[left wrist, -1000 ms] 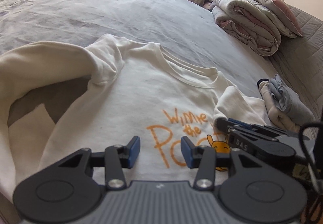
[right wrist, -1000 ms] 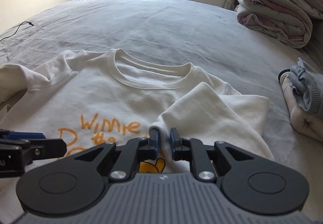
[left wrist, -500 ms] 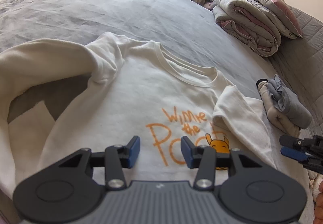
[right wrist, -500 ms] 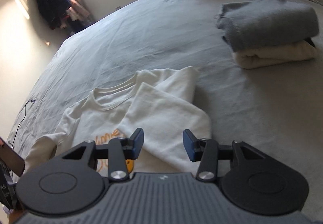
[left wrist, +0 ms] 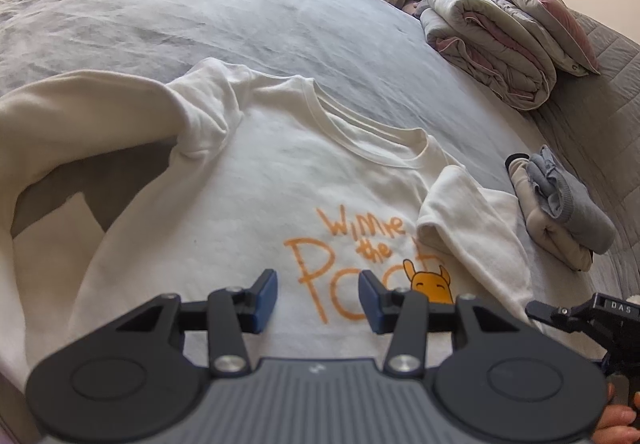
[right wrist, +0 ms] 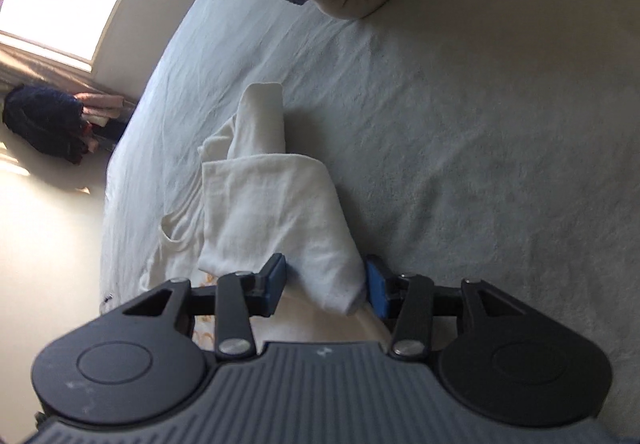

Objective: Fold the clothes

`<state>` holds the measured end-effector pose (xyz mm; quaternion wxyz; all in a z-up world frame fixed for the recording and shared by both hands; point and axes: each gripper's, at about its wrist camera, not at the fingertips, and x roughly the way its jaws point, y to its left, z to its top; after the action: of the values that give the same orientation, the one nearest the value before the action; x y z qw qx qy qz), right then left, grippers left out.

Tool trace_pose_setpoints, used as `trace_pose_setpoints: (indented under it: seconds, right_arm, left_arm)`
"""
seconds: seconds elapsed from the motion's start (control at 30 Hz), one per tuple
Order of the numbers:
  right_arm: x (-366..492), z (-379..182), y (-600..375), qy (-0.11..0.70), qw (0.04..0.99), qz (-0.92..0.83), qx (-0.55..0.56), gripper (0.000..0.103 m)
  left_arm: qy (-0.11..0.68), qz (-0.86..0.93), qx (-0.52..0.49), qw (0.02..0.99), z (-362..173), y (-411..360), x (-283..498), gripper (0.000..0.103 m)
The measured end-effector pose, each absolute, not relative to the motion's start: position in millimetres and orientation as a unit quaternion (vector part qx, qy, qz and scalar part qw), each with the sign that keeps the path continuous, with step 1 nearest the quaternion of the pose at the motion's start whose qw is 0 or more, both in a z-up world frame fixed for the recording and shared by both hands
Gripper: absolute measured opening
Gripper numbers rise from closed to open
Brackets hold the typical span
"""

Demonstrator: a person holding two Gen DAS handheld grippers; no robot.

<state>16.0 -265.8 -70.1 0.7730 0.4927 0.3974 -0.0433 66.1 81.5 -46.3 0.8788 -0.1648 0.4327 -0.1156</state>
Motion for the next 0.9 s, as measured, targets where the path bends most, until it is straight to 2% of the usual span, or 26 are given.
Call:
trace_pose_setpoints:
  seconds: [0.1, 0.2, 0.3, 0.4, 0.43, 0.6, 0.63, 0.67, 0.8, 0.83, 0.87, 0.9]
  right_arm:
    - [12, -77, -272, 0.368, 0.753, -0.042, 0.544, 0.042]
    - [7, -78, -277, 0.343, 0.745, -0.052, 0.57, 0.03]
    - [1, -73, -283, 0.319, 0.752, -0.069, 0.573, 0.021]
    - [-3, -64, -290, 0.304, 0.768, -0.082, 0.558, 0.005]
    - [-4, -61, -292, 0.3, 0.774, -0.088, 0.55, 0.005]
    - [-7, -49, -308, 0.304, 0.806, -0.12, 0.493, 0.004]
    - [-8, -50, -310, 0.312, 0.804, -0.12, 0.491, 0.005]
    - [-8, -52, -310, 0.32, 0.8, -0.117, 0.494, 0.014]
    - [-6, -63, -303, 0.341, 0.784, -0.094, 0.51, 0.016]
    - [-4, -66, -299, 0.346, 0.78, -0.09, 0.513, 0.021]
    - [-2, -69, -295, 0.351, 0.777, -0.086, 0.515, 0.034]
    - [0, -71, -290, 0.355, 0.775, -0.083, 0.517, 0.039]
  left_arm:
    - [0.434, -0.116, -0.168, 0.878, -46, 82, 66, 0.046]
    - [0.434, -0.116, -0.17, 0.877, -47, 83, 66, 0.046]
    - [0.435, -0.116, -0.171, 0.877, -47, 83, 66, 0.046]
    - [0.434, -0.116, -0.17, 0.877, -47, 82, 67, 0.046]
    - [0.434, -0.116, -0.169, 0.877, -47, 82, 67, 0.046]
    - [0.435, -0.116, -0.169, 0.877, -47, 82, 67, 0.046]
    - [0.435, -0.116, -0.169, 0.877, -48, 82, 67, 0.046]
    - [0.435, -0.116, -0.168, 0.877, -48, 82, 67, 0.046]
    - [0.435, -0.116, -0.167, 0.877, -48, 81, 67, 0.046]
    - [0.435, -0.116, -0.166, 0.878, -48, 81, 67, 0.046]
    - [0.434, -0.116, -0.166, 0.878, -48, 81, 67, 0.046]
    - [0.434, -0.116, -0.165, 0.878, -48, 81, 67, 0.046]
